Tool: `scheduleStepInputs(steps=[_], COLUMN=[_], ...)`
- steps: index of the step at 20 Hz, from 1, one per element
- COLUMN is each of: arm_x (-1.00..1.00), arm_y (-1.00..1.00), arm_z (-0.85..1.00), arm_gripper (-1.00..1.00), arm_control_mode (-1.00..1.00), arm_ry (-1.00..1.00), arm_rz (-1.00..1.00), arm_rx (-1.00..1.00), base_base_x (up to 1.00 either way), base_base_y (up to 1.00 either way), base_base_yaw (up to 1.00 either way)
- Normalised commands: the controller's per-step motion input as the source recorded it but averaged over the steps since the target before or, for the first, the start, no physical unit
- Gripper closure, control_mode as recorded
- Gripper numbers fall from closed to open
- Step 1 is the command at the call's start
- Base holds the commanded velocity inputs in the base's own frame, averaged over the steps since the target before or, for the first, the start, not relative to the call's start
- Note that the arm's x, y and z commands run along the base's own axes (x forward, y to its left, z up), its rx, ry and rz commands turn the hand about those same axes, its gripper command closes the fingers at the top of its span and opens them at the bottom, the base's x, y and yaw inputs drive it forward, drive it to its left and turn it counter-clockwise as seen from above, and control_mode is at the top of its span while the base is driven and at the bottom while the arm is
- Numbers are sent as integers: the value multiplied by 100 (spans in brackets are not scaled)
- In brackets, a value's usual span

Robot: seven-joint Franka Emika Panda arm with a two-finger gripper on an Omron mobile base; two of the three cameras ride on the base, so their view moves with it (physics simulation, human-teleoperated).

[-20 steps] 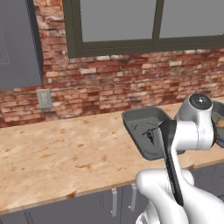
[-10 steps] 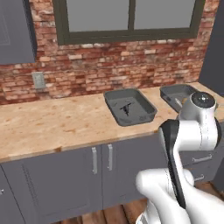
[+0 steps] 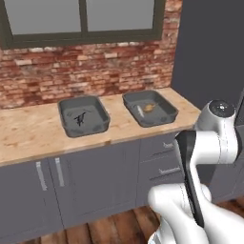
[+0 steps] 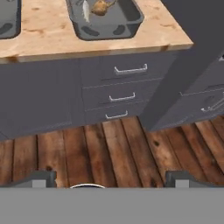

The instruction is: Place one onion and one fish in each tupperware on the nearby counter, to pack two identical lunches.

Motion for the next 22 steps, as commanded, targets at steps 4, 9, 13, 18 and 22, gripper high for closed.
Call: scheduleStepInputs(steps=[4,9,13,18,22], arm_x=[0,0,0,0,0], arm_y=[0,0,0,0,0], arm_z=[0,0,0,0,0], arm_gripper=[-100,-100,-100,-100,-100], arm_control_mode=[100,100,100,100,100], arm_ry=[0,0,0,0,0], arm_rz=[0,0,0,0,0], arm_rx=[0,0,0,0,0], base_base_x=[6,27,24,13,5], base_base_y=[-100,-100,-100,-100,-100], base_base_yaw=[-14,-1,0,-1,-4])
